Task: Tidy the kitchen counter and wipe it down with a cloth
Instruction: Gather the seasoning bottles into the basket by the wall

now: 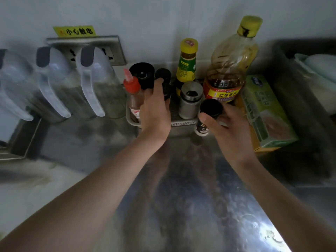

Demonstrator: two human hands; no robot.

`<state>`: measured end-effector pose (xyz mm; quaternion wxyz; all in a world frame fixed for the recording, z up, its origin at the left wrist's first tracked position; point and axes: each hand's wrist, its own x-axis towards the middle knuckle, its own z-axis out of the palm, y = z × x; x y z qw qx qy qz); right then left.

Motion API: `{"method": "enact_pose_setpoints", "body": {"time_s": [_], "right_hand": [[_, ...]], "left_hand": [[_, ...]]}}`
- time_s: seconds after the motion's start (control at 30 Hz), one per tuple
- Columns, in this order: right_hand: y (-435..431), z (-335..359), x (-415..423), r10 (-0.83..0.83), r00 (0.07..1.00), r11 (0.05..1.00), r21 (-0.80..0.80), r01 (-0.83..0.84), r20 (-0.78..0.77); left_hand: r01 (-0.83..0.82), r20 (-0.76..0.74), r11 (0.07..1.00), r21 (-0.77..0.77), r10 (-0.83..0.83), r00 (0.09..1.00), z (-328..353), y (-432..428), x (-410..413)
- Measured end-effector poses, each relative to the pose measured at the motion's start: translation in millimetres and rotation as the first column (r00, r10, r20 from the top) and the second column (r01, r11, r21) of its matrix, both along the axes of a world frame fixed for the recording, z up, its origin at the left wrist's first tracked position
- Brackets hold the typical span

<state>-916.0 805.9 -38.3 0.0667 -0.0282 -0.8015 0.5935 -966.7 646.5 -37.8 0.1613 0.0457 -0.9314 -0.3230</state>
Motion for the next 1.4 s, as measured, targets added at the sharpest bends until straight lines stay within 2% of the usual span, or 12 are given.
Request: {"method": "enact_pose_setpoints", "body": {"time_s": [0.33,0.7,0.9,0.97,1.07,1.17,1.27,1.4], "right_hand": [[3,3,2,0.043,0.999,0.998,-0.049,-0.042,0.018],[12,5,15,0.069,0.995,0.996,-0.054,-0.065,0.078],[9,18,21,0.068,0.995,0.996,-0.059,-0.064,0.075],[3,22,21,0.07,0.995,0.995,-0.07,-0.066,0.064],[-14,31,16,0.097,0.995,0.992,-0.086,-0.094,0.031],[-36,43,5,0.125,0.991,0.983,-0.13,-0.131,-0.052],[-57,42,-10,0.117,0.987,0.989,-0.074,-0.126,-0.109],[-78,20,-26,0.139,0.989,0.99,0.029,-0.138,-0.044]], "left_hand": [[-0.021,0.021,0.999,-0.036,0.022,1.0,-7,5,-11],[0.01,0.045,0.999,0.045,-0.012,0.999,-4,10,-4],[0.169,-0.126,0.985,-0.027,-0.171,0.977,0,-2,47],[0.166,-0.134,0.986,0.0,-0.165,0.977,-5,-15,69],[0.043,-0.088,0.993,0.107,-0.034,0.996,-15,-40,83],[-0.082,-0.049,0.988,0.131,0.089,0.995,-20,-59,73],[-0.064,-0.026,0.985,0.161,0.069,0.997,-17,-61,54],[-0.021,-0.008,0.969,0.246,0.023,1.0,-26,-60,35]]}}
